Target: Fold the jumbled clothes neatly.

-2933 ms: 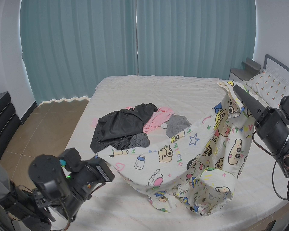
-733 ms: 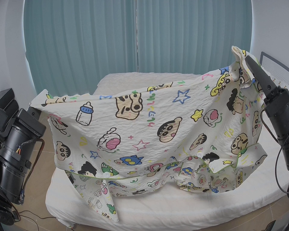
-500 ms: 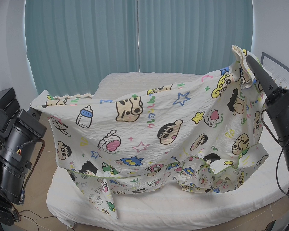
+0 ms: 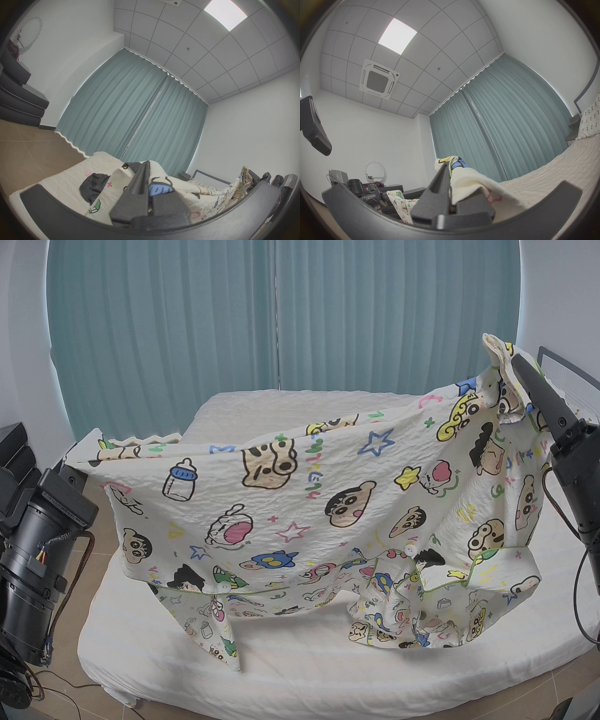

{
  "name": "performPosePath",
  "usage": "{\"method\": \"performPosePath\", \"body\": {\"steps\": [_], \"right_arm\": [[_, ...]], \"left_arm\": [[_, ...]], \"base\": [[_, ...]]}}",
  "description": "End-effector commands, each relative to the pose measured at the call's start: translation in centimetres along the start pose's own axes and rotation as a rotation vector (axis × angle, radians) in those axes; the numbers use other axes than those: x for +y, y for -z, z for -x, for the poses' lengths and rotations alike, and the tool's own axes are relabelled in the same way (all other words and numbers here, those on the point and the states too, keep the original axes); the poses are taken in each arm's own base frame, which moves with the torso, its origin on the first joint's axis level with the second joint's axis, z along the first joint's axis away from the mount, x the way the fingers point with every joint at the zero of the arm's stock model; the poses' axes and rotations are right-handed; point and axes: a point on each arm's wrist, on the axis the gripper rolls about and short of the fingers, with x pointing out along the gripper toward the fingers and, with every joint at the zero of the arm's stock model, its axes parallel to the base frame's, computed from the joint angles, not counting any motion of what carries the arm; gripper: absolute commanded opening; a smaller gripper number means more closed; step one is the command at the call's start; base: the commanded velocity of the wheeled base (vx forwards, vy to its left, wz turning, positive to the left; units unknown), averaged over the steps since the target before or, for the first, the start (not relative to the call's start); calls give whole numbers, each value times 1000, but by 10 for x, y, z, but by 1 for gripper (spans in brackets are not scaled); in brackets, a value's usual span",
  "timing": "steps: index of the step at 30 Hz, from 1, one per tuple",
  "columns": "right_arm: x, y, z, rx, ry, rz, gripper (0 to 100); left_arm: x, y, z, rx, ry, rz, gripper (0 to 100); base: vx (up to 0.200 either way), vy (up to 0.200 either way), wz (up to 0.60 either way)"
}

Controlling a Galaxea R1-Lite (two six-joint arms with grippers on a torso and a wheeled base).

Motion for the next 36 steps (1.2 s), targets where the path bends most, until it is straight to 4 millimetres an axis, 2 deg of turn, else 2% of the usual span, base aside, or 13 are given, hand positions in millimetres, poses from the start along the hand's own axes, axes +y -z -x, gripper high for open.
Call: {"method": "performPosePath", "body": {"steps": [1, 36], "right_arm": [[0, -1, 0, -7, -2, 0, 0], [0, -3, 0, -16, -4, 0, 0]], "left_arm": [[0, 1, 0, 4, 0, -2, 0], [-3, 5, 1, 24, 16, 3, 0]], "base": [[0, -200, 0], [0, -200, 0]]}}
